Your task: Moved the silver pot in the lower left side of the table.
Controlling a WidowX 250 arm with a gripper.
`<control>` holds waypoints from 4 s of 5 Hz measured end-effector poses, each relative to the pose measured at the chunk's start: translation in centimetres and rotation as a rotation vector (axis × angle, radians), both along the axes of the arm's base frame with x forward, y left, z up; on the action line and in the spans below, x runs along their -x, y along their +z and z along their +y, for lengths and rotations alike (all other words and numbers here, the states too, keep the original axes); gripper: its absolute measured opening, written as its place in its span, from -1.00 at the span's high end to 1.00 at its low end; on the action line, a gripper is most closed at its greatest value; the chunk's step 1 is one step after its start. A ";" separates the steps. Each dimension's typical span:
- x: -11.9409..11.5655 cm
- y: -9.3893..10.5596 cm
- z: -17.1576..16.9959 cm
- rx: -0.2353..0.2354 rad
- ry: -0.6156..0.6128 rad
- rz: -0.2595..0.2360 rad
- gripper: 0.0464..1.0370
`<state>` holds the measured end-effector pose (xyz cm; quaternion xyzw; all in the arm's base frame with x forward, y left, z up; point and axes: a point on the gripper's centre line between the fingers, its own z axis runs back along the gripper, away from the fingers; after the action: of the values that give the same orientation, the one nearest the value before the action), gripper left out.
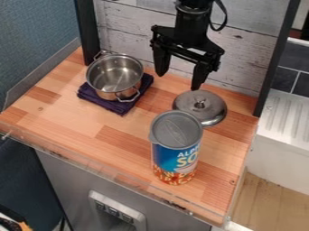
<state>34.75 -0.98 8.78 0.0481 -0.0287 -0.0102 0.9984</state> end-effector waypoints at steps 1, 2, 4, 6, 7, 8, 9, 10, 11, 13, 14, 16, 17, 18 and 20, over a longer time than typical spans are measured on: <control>0.1 -1.3 0.0 0.000 0.003 0.038 -0.92; -0.8 -2.6 3.2 0.007 0.083 0.057 -0.92; -2.8 -3.6 7.8 -0.029 0.192 0.025 -0.92; -3.7 -6.7 9.5 -0.042 0.232 0.064 -0.40; -3.7 -6.9 9.4 -0.040 0.223 0.055 0.23; -3.3 -5.8 9.2 -0.044 0.216 0.034 0.70; -2.7 -4.1 8.8 -0.046 0.218 0.005 0.92; -1.5 -1.3 8.6 -0.052 0.241 -0.054 0.93; 1.2 0.2 7.9 -0.077 0.287 -0.031 0.93; 6.5 -3.3 5.7 -0.105 0.338 0.068 0.93; 7.9 -5.3 5.8 -0.132 0.383 0.095 0.93; 8.3 -7.0 7.2 -0.097 0.458 0.076 0.93; 8.4 -7.6 7.9 -0.075 0.486 0.071 0.93; 8.5 -8.0 8.2 -0.067 0.494 0.076 0.93; 8.5 -8.5 8.8 -0.051 0.527 0.097 0.51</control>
<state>26.23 7.82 0.28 0.0785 0.0327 0.2472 0.9652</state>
